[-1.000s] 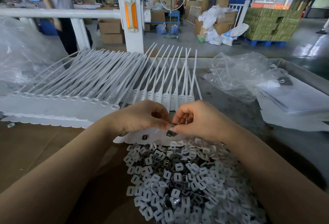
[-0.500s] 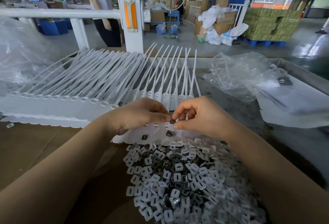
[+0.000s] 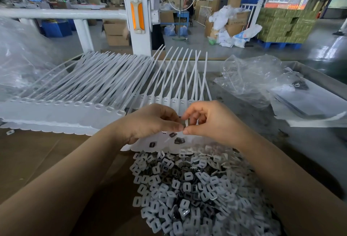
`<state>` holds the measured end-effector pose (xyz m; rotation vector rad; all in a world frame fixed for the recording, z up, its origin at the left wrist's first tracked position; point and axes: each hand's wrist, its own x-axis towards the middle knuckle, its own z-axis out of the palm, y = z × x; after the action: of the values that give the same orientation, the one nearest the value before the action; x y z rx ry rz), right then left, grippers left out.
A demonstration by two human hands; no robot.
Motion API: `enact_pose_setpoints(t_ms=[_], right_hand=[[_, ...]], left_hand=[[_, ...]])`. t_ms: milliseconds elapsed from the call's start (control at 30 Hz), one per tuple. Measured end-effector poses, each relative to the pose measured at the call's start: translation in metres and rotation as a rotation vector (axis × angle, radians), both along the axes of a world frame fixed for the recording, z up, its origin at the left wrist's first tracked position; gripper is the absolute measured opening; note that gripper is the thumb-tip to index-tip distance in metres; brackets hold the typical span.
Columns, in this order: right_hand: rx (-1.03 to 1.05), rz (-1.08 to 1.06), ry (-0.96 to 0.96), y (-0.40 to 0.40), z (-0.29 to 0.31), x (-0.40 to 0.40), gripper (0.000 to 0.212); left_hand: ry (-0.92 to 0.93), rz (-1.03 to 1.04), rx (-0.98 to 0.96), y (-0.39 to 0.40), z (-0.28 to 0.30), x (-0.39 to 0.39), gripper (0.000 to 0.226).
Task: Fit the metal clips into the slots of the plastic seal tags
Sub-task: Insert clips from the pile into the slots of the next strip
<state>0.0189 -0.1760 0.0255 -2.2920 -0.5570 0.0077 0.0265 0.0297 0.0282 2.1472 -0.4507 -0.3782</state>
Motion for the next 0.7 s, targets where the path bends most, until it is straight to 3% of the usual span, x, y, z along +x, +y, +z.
enact_pose_setpoints(t_ms=[133, 300, 700], right_hand=[[-0.11, -0.258, 0.009, -0.007, -0.009, 0.01, 0.012], [0.11, -0.461, 0.151, -0.012, -0.015, 0.02, 0.026], [0.134, -0.442, 0.14, -0.011, -0.014, 0.015, 0.009]], left_hand=[[0.013, 0.068, -0.066, -0.005, 0.0, 0.001, 0.007], [0.058, 0.121, -0.06, -0.024, 0.001, 0.007, 0.011], [0.132, 0.133, 0.112, -0.05, 0.007, 0.015, 0.011]])
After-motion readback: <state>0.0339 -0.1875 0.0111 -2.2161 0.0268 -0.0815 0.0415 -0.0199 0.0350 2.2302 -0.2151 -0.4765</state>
